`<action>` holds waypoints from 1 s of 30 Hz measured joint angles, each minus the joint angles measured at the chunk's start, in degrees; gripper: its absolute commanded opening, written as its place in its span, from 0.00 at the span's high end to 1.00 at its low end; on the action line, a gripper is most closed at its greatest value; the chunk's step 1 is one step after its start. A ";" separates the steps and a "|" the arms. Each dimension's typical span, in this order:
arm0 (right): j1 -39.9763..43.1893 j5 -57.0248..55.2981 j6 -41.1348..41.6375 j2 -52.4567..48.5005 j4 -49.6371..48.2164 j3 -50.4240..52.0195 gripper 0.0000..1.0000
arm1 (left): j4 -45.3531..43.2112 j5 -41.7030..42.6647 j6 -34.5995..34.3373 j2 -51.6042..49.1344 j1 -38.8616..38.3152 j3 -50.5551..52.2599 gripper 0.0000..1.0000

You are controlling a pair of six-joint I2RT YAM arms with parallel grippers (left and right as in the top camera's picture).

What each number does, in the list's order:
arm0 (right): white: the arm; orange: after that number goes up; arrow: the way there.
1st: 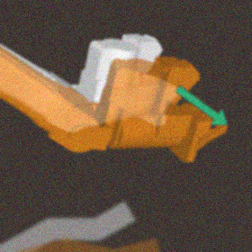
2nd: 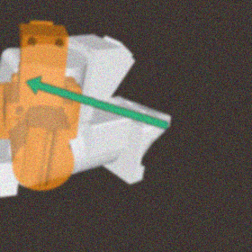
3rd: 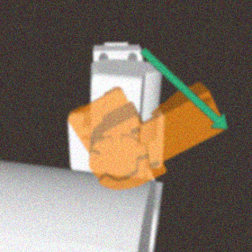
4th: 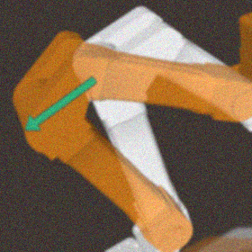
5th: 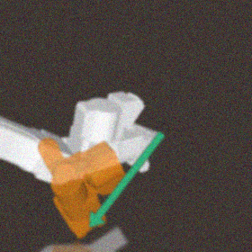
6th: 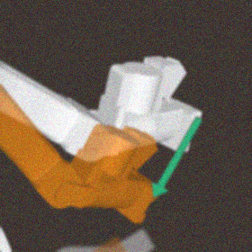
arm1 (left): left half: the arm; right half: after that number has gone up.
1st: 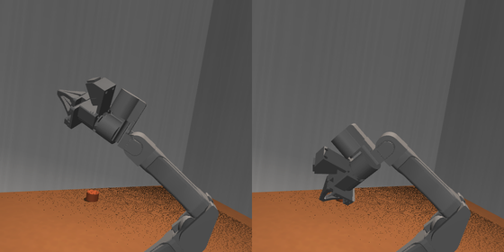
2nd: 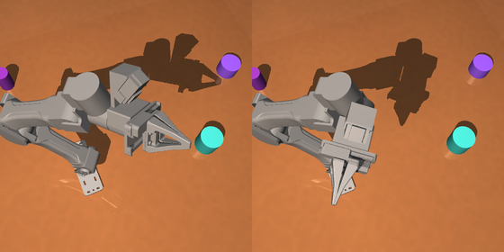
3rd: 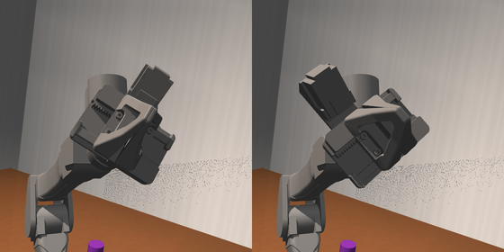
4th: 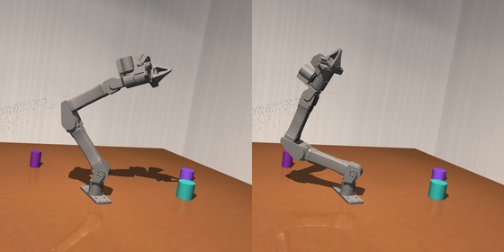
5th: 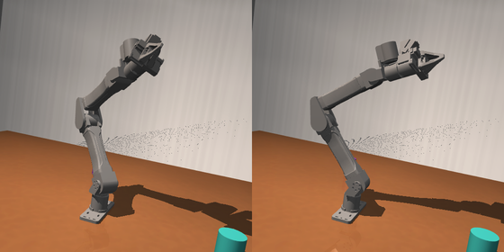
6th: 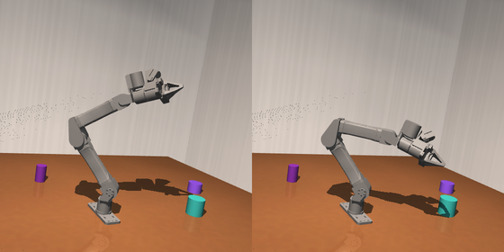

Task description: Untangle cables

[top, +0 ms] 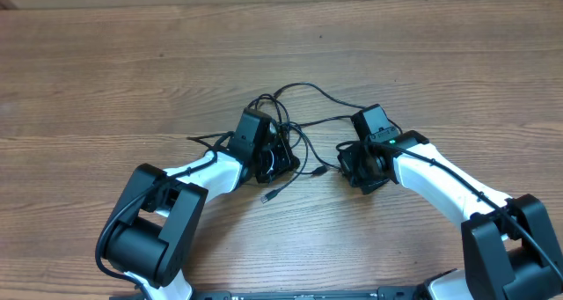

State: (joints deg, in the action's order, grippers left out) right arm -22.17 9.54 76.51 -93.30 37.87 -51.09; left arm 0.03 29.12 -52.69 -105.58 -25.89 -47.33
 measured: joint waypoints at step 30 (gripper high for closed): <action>-2.23 15.41 -23.39 5.92 -1.14 -1.79 0.20 | 19.08 23.71 33.62 28.96 15.96 1.33 0.96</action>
State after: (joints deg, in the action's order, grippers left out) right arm -24.40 24.95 53.12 -87.37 36.73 -52.88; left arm 19.11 52.84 -19.07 -76.62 -9.93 -46.00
